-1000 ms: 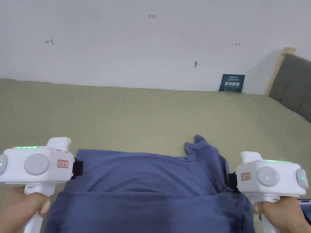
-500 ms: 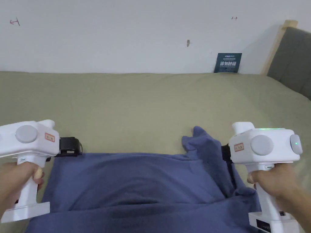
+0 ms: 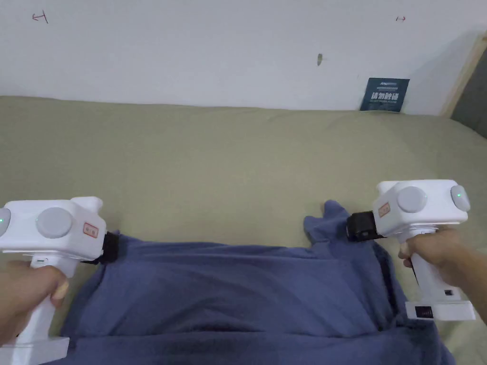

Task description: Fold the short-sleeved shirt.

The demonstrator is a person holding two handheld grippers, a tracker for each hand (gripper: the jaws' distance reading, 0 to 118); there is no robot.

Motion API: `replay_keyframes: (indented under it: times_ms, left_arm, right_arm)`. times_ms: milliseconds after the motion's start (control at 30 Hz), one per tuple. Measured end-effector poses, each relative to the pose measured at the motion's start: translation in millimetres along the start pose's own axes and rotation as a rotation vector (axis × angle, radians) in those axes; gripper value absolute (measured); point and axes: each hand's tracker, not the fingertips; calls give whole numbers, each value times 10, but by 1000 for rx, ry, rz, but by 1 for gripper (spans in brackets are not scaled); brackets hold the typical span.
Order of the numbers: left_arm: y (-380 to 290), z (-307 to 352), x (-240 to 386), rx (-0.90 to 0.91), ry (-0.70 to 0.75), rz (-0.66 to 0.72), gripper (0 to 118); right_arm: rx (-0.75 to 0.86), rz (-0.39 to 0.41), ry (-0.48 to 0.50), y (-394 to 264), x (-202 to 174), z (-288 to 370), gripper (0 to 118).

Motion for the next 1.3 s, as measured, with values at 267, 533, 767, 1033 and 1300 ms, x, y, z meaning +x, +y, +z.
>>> replay_keyframes:
  times_ms: [267,533,767,1033,1300]
  left_arm:
    - [-56,-68,-86,11,-35,61,3]
    - [-43,447,18,82,-38,18,3]
    - [-324,1089,-6,147,-56,-7,3]
    - [-1047,1536,-113,144,-96,7,3]
    - [-1952,1533,-327,51,-137,76,3]
  right_arm:
    - [-70,-63,71,-120,14,-2,14]
    - [88,-6,79,-159,-88,796,1]
    - [136,48,81,-507,-7,1432,1]
    - [126,22,116,-1219,254,1919,1]
    - [-1,58,143,-2213,392,1763,1]
